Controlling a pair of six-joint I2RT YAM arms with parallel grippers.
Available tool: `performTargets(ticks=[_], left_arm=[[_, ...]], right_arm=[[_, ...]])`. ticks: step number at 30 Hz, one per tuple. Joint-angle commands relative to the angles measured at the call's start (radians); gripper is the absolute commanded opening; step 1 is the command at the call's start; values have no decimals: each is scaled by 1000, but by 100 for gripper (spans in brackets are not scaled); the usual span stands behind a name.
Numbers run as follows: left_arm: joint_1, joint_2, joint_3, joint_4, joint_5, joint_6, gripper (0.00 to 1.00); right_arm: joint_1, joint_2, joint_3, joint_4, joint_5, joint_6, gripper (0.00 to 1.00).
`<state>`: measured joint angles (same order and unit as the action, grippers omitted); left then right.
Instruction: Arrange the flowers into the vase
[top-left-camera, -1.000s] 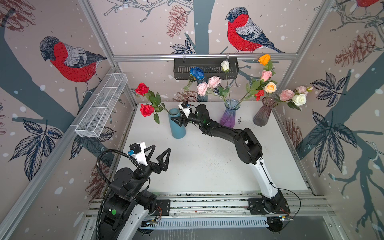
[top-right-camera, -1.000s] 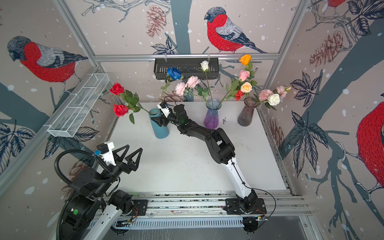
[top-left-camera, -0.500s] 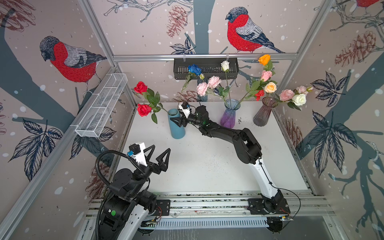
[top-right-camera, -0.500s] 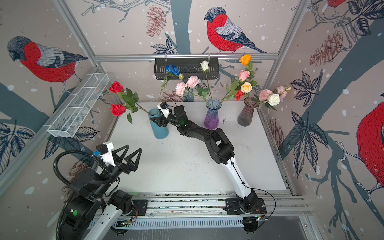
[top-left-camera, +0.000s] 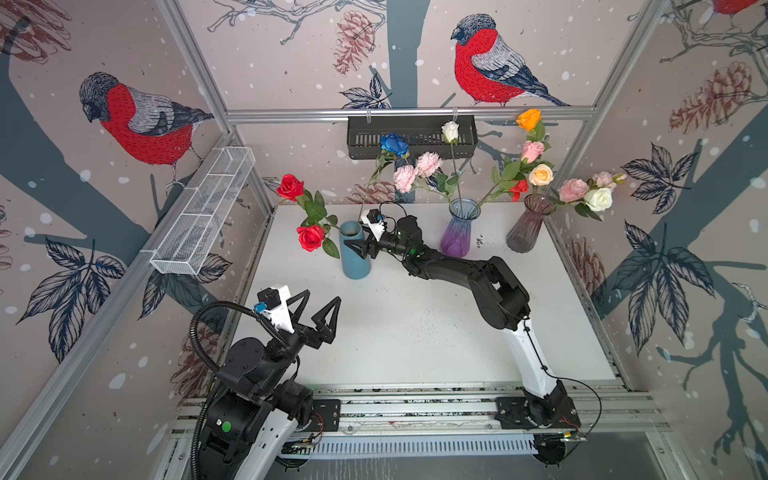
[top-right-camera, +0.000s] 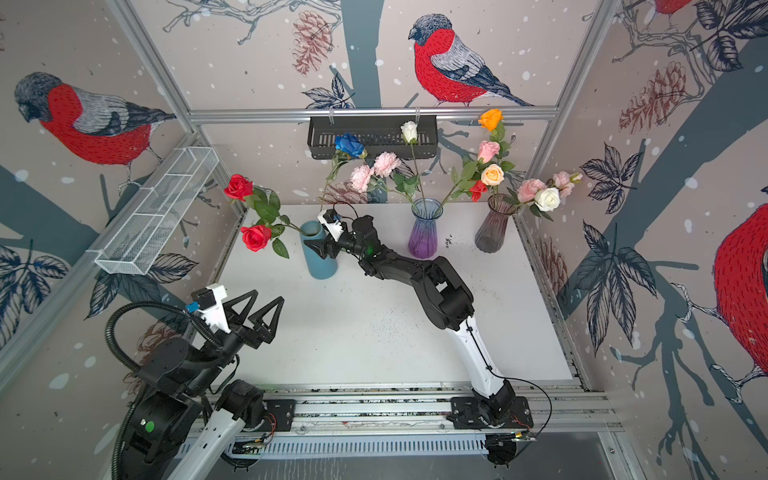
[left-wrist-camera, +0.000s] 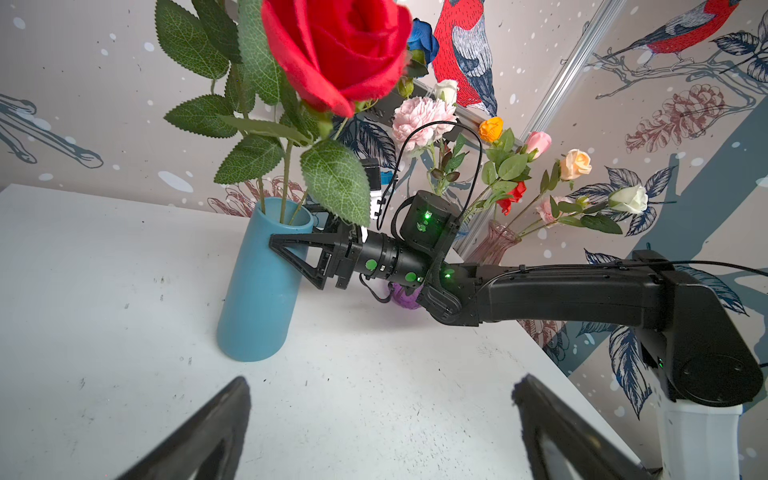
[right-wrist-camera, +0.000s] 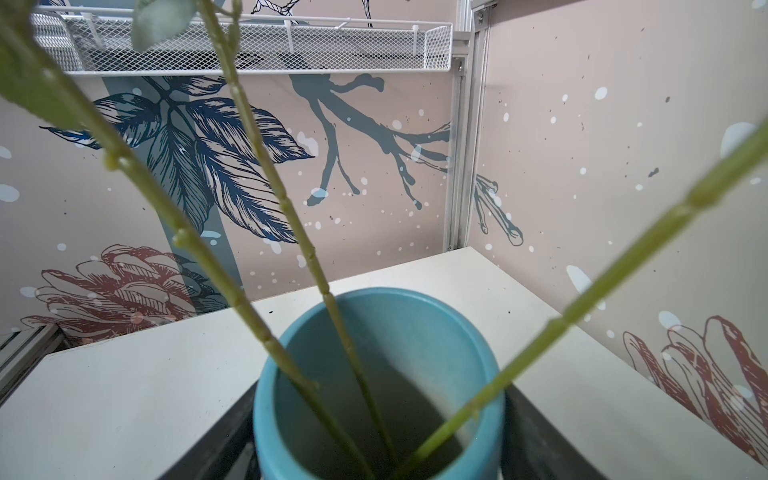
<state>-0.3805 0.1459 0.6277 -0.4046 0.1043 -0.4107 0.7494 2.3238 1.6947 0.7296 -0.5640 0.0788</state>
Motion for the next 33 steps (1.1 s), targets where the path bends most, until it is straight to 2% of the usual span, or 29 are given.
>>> performTargets(ticks=[1, 8, 22, 33], left_arm=[[2, -2, 4, 10, 3, 16, 99], [3, -1, 4, 9, 2, 18, 99], [3, -1, 6, 5, -3, 18, 99], [3, -2, 6, 5, -5, 16, 99]], right_arm=[[4, -17, -2, 57, -26, -2, 87], [10, -25, -7, 42, -17, -32, 99], [5, -84, -77, 74, -8, -42, 99], [-25, -199, -205, 132, 5, -39, 100]])
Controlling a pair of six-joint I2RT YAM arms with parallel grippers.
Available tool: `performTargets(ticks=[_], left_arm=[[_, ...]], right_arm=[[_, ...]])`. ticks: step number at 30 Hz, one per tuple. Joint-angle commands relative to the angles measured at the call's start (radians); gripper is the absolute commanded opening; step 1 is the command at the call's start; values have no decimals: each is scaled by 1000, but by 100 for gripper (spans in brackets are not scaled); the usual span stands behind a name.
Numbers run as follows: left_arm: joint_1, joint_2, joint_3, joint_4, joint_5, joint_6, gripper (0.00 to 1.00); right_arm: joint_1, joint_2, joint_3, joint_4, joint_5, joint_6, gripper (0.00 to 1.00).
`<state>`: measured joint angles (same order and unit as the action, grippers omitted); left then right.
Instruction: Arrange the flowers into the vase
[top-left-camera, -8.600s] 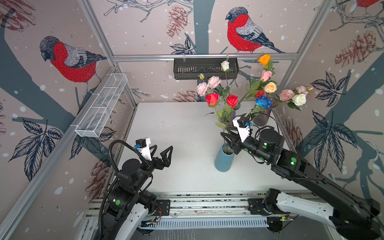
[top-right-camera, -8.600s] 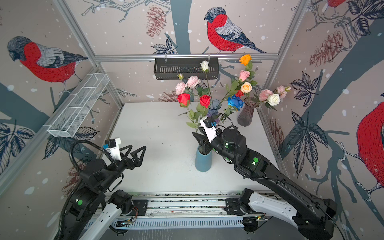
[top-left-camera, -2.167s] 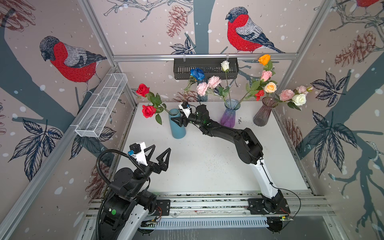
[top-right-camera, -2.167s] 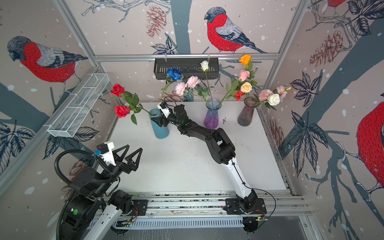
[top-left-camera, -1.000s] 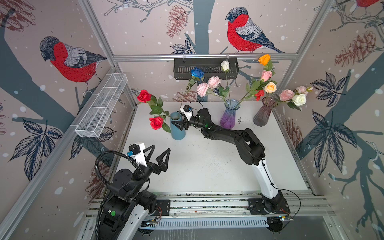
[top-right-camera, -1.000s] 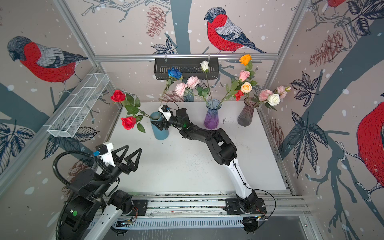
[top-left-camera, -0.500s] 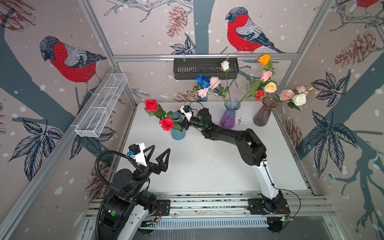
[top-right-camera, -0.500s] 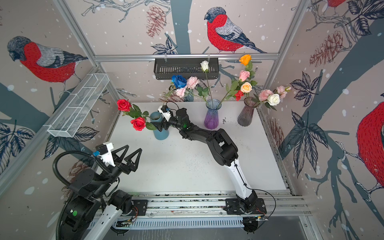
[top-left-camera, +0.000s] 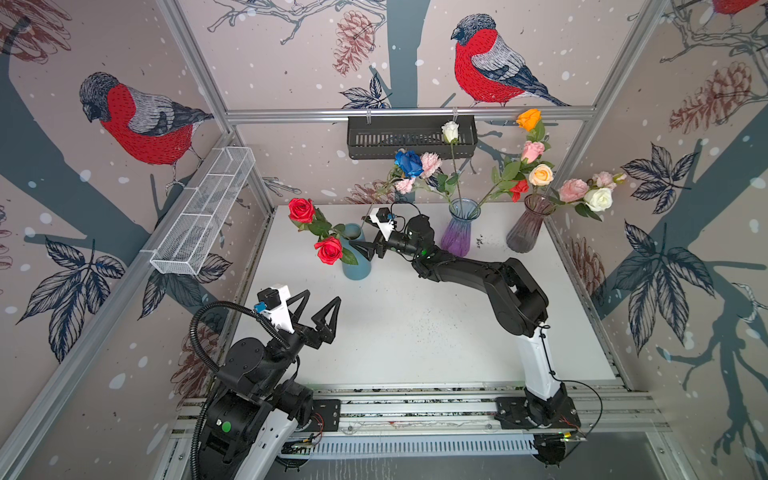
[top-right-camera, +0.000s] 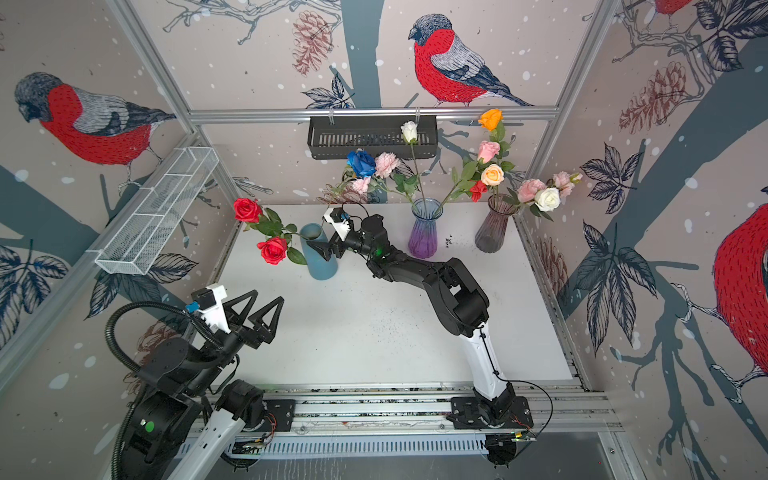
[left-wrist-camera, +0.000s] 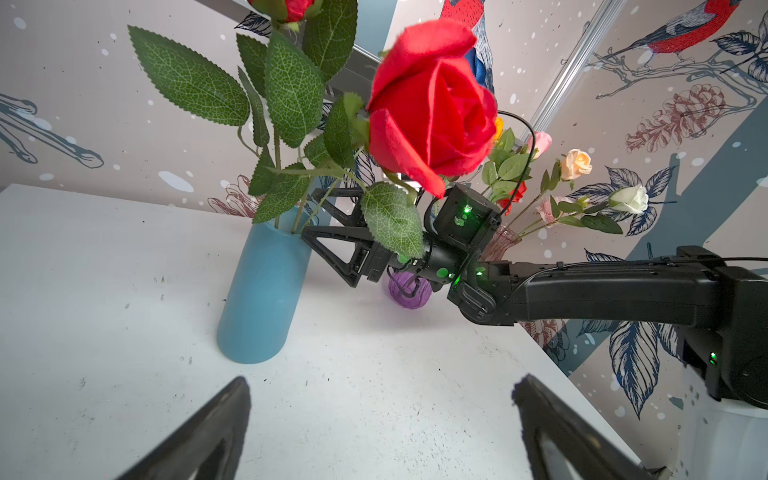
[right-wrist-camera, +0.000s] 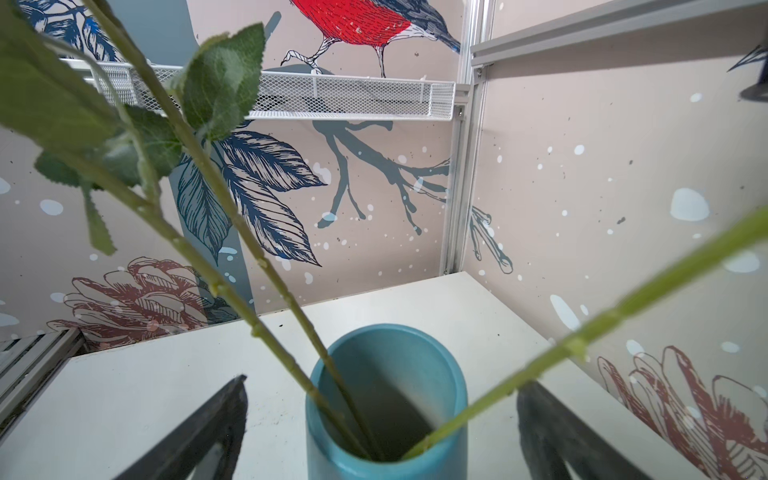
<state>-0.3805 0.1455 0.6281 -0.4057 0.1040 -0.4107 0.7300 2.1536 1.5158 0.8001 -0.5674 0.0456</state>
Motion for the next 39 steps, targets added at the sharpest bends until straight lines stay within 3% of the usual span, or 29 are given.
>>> performTargets(ticks=[1, 5, 8, 10, 13, 18, 24, 27, 29, 34, 39], left_arm=[[4, -2, 5, 6, -4, 16, 99], [4, -2, 5, 7, -7, 16, 99], [3, -1, 5, 6, -7, 13, 99], [4, 2, 5, 4, -7, 13, 99], [5, 2, 5, 7, -7, 12, 99], [5, 3, 5, 6, -7, 12, 99], [5, 4, 5, 7, -7, 13, 99], [5, 2, 5, 5, -7, 14, 99], [5, 2, 5, 5, -7, 13, 99], [5, 4, 4, 10, -4, 14, 99], [15, 20, 3, 15, 13, 16, 99]], right_arm=[[-10, -40, -39, 66, 4, -6, 99], [-21, -98, -105, 105, -1, 15, 94], [-26, -135, -129, 116, 25, 66, 83], [-23, -150, -121, 92, 57, 99, 72], [-8, -153, -57, -20, 130, 117, 43], [25, -120, 65, -175, 275, 122, 18], [47, -88, 137, -220, 280, 112, 17], [50, -109, 122, -222, 247, 109, 32], [54, -150, 61, -200, 257, 108, 36], [62, -264, -70, -225, 432, 165, 39], [57, -258, -16, -295, 479, 195, 41]])
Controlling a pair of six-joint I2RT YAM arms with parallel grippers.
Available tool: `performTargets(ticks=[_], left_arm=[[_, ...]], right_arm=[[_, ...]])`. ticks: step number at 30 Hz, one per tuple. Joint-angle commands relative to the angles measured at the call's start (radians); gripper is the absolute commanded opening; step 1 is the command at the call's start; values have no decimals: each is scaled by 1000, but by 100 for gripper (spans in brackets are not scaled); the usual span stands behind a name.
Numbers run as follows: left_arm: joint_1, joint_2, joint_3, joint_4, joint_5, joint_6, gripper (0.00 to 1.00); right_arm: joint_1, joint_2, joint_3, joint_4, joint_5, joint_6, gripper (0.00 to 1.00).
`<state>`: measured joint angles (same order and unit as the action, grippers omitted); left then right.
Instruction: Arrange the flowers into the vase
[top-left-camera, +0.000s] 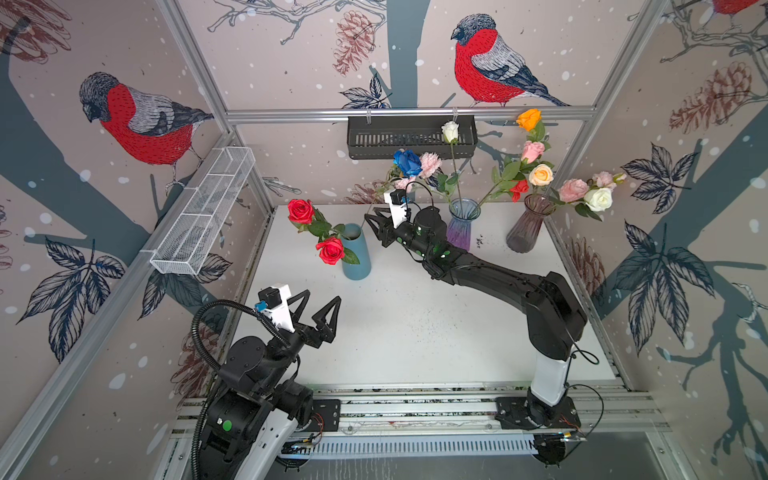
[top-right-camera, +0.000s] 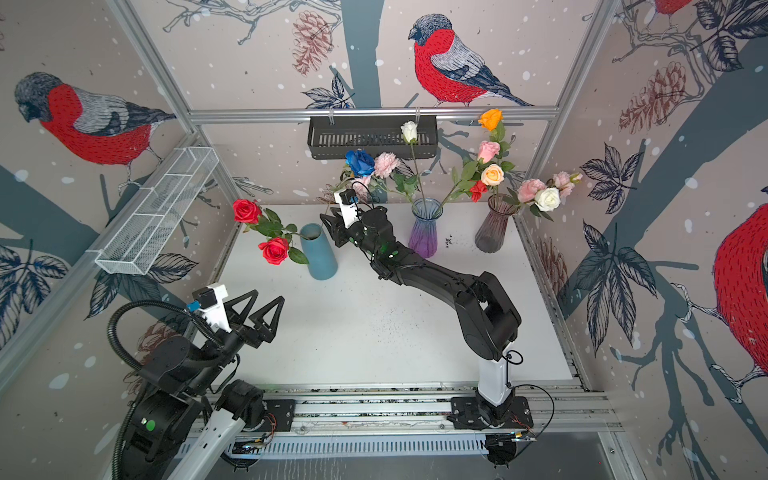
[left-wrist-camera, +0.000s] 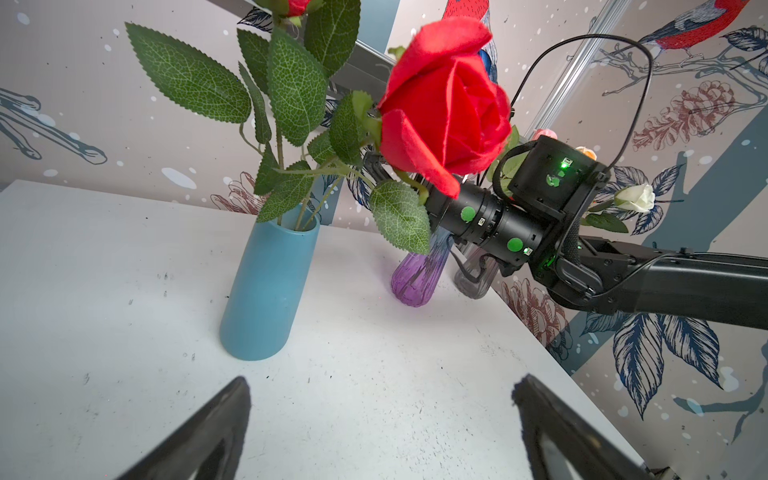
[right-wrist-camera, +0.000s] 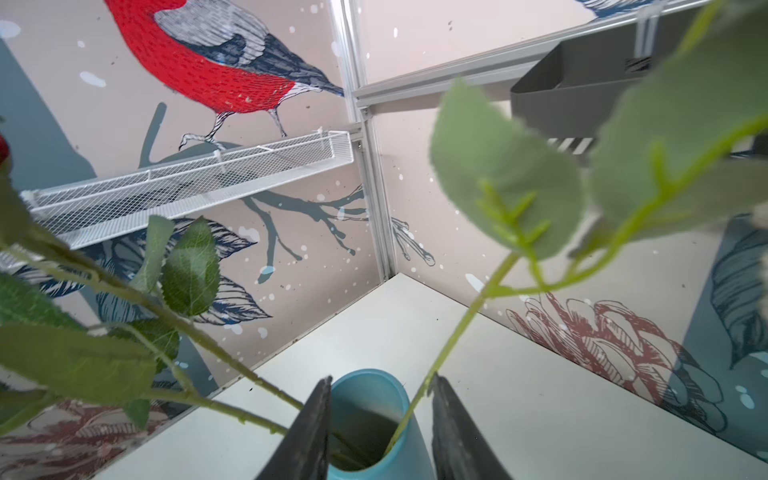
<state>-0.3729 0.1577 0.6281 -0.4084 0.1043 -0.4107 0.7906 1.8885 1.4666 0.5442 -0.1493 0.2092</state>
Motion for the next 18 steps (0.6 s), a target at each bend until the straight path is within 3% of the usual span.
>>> performTargets(ticks=[1, 7, 13, 18], left_arm=[[7, 10, 3, 16, 16, 15, 99], [9, 4, 1, 18, 8, 13, 99], [9, 17, 4, 13, 13, 16, 99], [9, 13, 2, 15, 11, 16, 99]], right_arm=[[-6, 22, 63, -60, 69, 37, 41], [-11, 135, 254, -153, 90, 19, 40], [4, 193, 366, -195, 94, -82, 8], [53, 231, 482, -302, 151, -255, 5]])
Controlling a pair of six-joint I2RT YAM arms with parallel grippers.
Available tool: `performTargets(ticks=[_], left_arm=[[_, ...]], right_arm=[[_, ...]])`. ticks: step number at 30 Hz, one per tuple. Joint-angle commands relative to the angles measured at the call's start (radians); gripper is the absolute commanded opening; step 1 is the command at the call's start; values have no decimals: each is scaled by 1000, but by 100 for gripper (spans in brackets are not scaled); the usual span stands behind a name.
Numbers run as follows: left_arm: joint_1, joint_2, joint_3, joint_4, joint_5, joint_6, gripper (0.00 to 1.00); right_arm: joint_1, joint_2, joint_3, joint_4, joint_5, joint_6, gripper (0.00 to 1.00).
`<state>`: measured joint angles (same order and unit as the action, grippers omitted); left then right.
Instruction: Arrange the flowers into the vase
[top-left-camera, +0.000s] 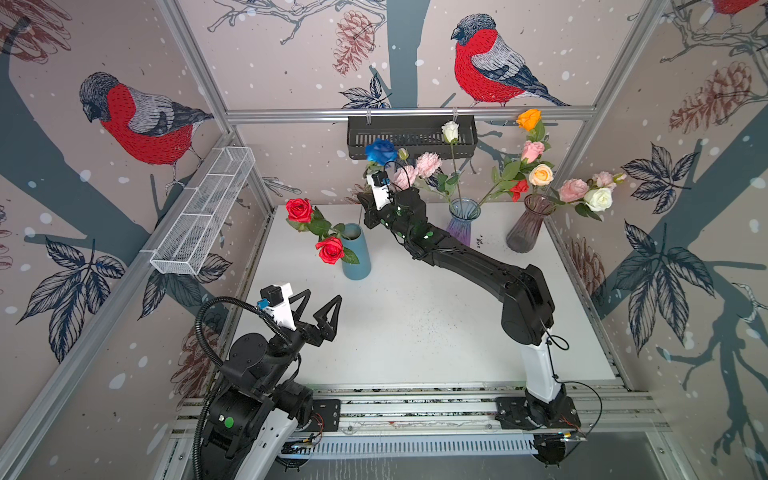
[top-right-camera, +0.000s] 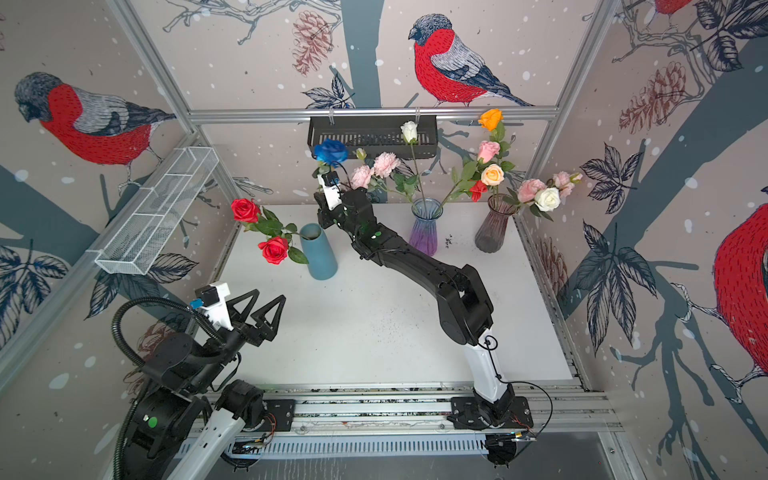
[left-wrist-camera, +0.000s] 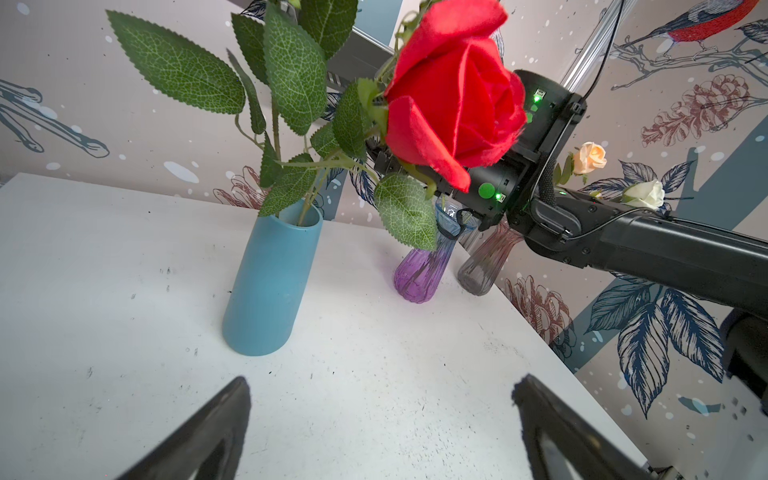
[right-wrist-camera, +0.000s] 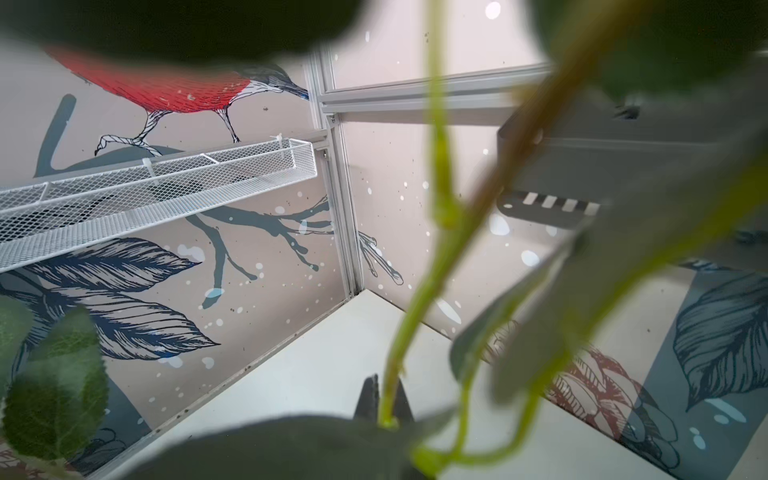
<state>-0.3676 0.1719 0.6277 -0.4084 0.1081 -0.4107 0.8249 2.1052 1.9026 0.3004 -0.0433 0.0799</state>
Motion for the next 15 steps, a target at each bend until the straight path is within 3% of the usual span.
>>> performTargets(ticks=[1, 4, 12, 15], left_arm=[[4, -2, 3, 14, 8, 14, 99], [4, -2, 3, 16, 8, 14, 99], [4, -3, 2, 15, 8, 13, 99], [3, -3, 3, 17, 9, 14, 99]], right_arm=[[28, 26, 76, -85, 53, -159, 5], [59, 52, 142, -143, 71, -242, 5], [94, 102, 242, -247, 67, -318, 5], [100, 117, 256, -283, 59, -327, 14]])
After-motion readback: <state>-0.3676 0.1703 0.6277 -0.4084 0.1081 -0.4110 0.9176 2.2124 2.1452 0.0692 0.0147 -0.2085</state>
